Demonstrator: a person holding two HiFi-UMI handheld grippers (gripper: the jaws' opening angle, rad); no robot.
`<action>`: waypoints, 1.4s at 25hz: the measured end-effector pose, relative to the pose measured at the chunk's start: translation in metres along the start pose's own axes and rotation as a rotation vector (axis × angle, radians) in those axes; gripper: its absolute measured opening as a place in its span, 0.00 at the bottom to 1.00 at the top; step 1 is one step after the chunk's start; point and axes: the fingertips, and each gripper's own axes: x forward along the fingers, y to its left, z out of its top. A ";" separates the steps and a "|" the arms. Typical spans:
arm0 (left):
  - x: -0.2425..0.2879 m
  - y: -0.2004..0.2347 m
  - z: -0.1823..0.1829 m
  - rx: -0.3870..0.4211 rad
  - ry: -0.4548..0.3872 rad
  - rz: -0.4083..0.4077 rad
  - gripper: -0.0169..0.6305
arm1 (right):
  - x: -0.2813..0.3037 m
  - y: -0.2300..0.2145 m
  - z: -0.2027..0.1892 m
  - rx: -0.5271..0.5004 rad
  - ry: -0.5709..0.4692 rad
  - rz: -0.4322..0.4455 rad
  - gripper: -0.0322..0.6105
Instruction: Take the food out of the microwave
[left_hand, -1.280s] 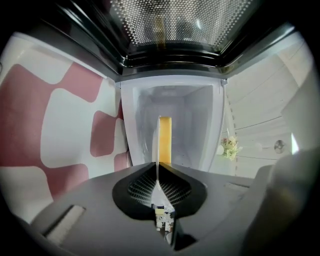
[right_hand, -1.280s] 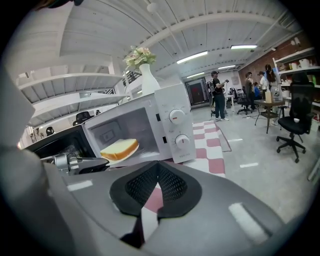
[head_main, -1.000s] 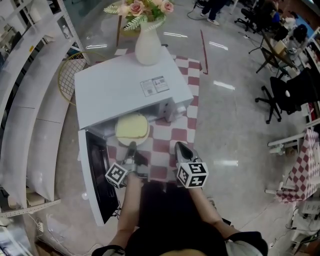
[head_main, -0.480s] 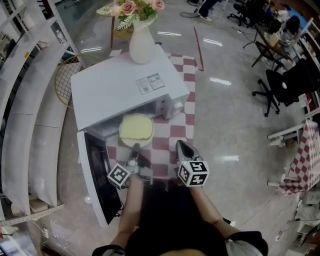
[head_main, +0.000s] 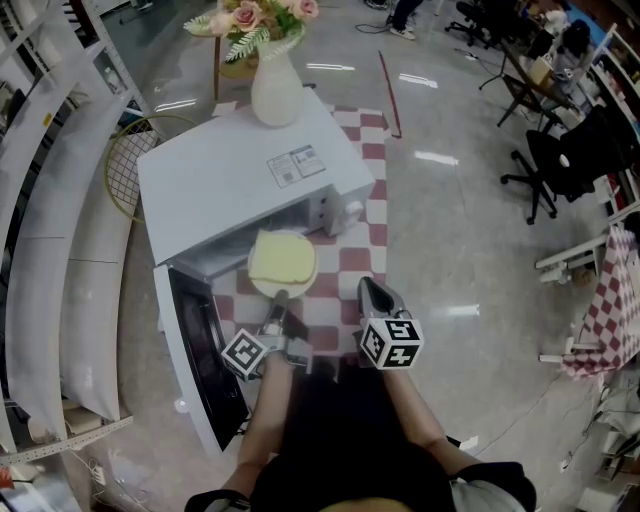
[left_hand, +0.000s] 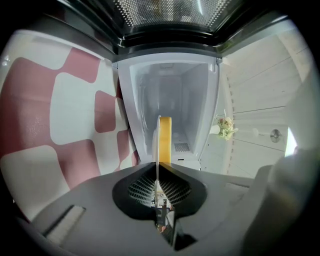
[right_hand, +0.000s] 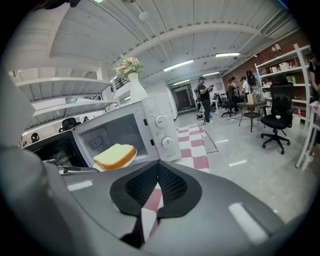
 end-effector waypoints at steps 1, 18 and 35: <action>0.000 -0.002 -0.002 -0.001 0.008 -0.002 0.06 | -0.001 -0.001 0.000 0.004 -0.003 -0.006 0.05; -0.002 0.001 -0.029 -0.017 0.119 -0.003 0.06 | -0.017 -0.022 -0.013 0.057 -0.018 -0.097 0.05; 0.003 -0.001 -0.065 -0.023 0.222 0.011 0.06 | -0.022 -0.051 -0.008 0.061 -0.025 -0.154 0.05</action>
